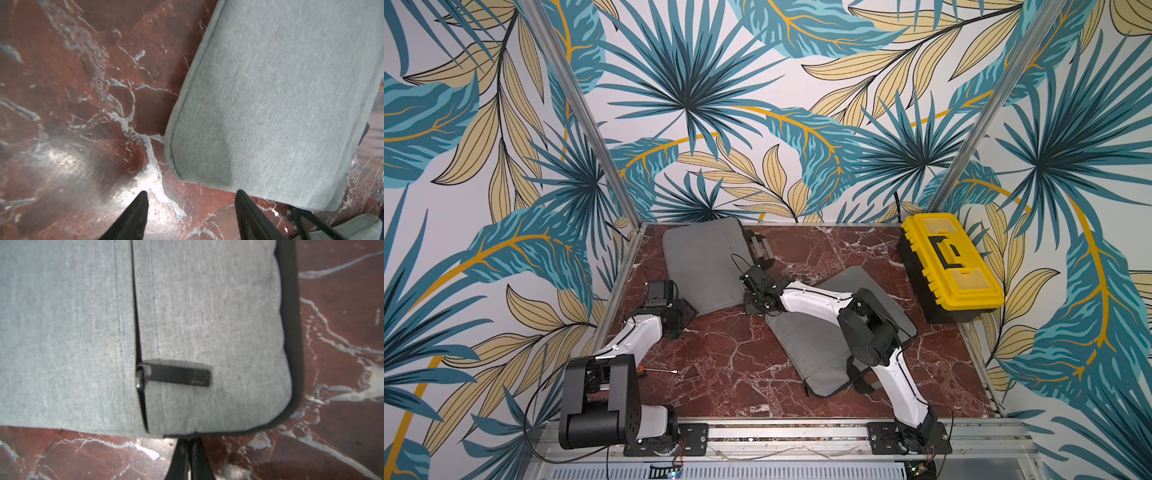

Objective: Open the zippered laptop bag and take out the laptop
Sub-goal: Unzip the zipper on the zippered laptop bag.

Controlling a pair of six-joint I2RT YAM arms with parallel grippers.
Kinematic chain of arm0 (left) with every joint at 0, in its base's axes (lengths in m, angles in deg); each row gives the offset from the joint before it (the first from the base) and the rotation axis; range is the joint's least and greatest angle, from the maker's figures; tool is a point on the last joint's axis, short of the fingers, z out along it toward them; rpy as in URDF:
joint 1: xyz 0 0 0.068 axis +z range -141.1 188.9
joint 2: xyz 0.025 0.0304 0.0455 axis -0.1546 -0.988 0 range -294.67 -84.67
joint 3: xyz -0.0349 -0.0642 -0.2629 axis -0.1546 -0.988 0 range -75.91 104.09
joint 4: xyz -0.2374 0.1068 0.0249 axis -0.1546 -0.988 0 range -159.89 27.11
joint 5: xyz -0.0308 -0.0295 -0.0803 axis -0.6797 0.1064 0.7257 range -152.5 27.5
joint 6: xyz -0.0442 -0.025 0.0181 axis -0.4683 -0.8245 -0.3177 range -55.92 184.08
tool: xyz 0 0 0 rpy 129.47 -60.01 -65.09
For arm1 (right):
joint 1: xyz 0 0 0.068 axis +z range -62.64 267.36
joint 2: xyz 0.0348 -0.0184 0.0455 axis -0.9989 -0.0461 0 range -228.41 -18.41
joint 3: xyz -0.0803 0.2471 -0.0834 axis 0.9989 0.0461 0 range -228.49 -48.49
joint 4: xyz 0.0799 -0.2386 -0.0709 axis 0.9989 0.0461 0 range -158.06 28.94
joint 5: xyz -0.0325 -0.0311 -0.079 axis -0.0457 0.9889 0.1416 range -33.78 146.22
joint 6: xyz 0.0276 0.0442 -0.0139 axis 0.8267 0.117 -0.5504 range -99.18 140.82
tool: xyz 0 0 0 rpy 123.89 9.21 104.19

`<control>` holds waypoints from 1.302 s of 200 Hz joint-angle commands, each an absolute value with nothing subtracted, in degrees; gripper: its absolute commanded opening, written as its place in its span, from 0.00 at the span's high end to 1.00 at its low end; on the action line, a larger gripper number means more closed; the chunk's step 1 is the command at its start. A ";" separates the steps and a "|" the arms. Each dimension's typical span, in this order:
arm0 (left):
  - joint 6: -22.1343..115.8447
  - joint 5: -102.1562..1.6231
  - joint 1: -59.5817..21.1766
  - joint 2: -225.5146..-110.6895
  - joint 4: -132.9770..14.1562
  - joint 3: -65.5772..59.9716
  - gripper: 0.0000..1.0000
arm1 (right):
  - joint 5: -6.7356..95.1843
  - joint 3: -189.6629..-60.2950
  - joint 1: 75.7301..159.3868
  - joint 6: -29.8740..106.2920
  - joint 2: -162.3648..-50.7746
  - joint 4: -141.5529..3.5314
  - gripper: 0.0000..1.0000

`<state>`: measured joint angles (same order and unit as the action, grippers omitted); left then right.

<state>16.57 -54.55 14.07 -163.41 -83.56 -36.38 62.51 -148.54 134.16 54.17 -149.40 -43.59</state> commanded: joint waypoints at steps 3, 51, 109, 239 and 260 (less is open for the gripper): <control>14.74 -54.50 13.90 -164.96 -81.10 -37.59 0.33 | 61.51 -147.79 134.01 52.91 -148.09 -40.46 1.00; 13.98 -55.22 13.83 -167.86 -78.98 -37.72 0.48 | 60.54 -148.07 134.03 52.60 -147.81 -39.73 1.00; 13.29 -56.64 13.88 -169.32 -78.96 -37.76 0.79 | 59.26 -144.95 131.05 52.70 -145.66 -39.17 1.00; 16.81 -58.45 15.55 -169.69 -81.29 -35.61 1.00 | 63.26 -141.21 124.32 46.95 -143.09 -34.93 1.00; 17.87 -57.89 16.13 -169.74 -81.49 -35.14 1.00 | 63.78 -141.04 123.31 46.15 -142.86 -34.66 1.00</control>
<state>14.84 -53.87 14.31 -168.44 -77.31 -36.23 57.44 -142.86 126.51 47.52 -144.73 -41.54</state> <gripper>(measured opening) 0.075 0.051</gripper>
